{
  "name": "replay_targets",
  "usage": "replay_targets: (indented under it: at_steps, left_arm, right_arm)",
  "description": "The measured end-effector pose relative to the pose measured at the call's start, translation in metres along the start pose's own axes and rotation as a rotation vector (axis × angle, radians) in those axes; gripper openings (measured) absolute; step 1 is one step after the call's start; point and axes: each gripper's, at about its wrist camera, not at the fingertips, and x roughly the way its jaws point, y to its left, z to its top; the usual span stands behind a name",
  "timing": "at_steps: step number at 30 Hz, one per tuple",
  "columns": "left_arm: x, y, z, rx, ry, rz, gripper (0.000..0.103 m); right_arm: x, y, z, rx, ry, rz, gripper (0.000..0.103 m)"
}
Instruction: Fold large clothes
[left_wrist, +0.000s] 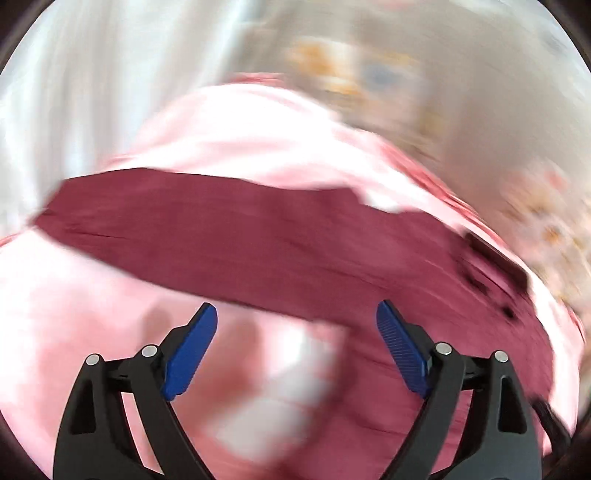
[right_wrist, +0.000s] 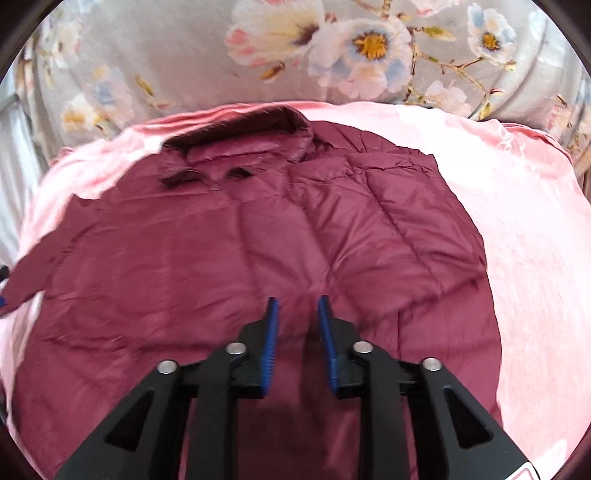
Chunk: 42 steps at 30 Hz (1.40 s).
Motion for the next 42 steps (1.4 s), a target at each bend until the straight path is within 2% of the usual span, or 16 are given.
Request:
replay_targets:
  at_steps: [2, 7, 10, 13, 14, 16, 17, 18, 20, 22, 25, 27, 30, 33, 37, 42]
  left_arm:
    - [0.010, 0.056, 0.017, -0.122, 0.009, 0.051, 0.086]
    - [0.023, 0.149, 0.035, -0.325, -0.011, 0.164, 0.085]
    - [0.030, 0.176, 0.044, -0.391, -0.023, 0.168, 0.085]
    - [0.041, 0.187, 0.048, -0.436, -0.009, 0.168, 0.077]
    - [0.043, 0.187, 0.051, -0.433, -0.011, 0.180, 0.070]
    - [0.048, 0.183, 0.057, -0.405, -0.006, 0.198, 0.050]
    - [0.048, 0.179, 0.061, -0.395, -0.003, 0.199, 0.029]
    - [0.050, 0.175, 0.067, -0.379, 0.003, 0.192, 0.013]
    - [0.044, 0.163, 0.075, -0.354, -0.009, 0.165, 0.006]
    - [0.026, 0.138, 0.086, -0.299, -0.057, 0.139, 0.004]
    - [-0.007, 0.076, 0.103, -0.167, -0.136, 0.072, 0.003]
    - [-0.034, 0.014, 0.109, -0.046, -0.186, -0.003, 0.003]
    - [-0.064, -0.069, 0.104, 0.109, -0.215, -0.131, 0.003]
    - [-0.087, -0.155, 0.077, 0.285, -0.226, -0.242, 0.003]
    - [-0.093, -0.245, 0.022, 0.459, -0.162, -0.366, 0.003]
    - [-0.073, -0.309, -0.043, 0.559, -0.053, -0.427, 0.003]
  right_arm:
    - [-0.011, 0.008, -0.009, -0.012, 0.000, 0.025, 0.030]
    - [-0.021, 0.031, -0.028, -0.053, 0.014, 0.058, 0.031]
    - [-0.019, 0.047, -0.039, -0.104, 0.018, 0.041, 0.032]
    - [-0.014, 0.057, -0.048, -0.145, 0.020, 0.013, 0.037]
    - [-0.012, 0.060, -0.052, -0.155, 0.019, 0.005, 0.037]
    - [-0.011, 0.062, -0.055, -0.162, 0.015, -0.008, 0.038]
    - [-0.011, 0.062, -0.055, -0.159, 0.016, -0.008, 0.038]
    - [-0.010, 0.060, -0.055, -0.151, 0.017, -0.003, 0.038]
    - [-0.010, 0.056, -0.055, -0.131, 0.018, 0.011, 0.038]
    - [-0.010, 0.053, -0.055, -0.110, 0.018, 0.022, 0.038]
    - [-0.010, 0.052, -0.056, -0.105, 0.016, 0.026, 0.038]
    - [-0.010, 0.053, -0.055, -0.106, 0.013, 0.026, 0.039]
    - [-0.012, 0.051, -0.055, -0.096, 0.003, 0.036, 0.039]
    - [-0.017, 0.044, -0.053, -0.068, -0.011, 0.062, 0.039]
    - [-0.028, 0.034, -0.050, -0.041, -0.035, 0.082, 0.039]
    - [-0.043, 0.008, -0.048, -0.014, -0.052, 0.071, 0.039]
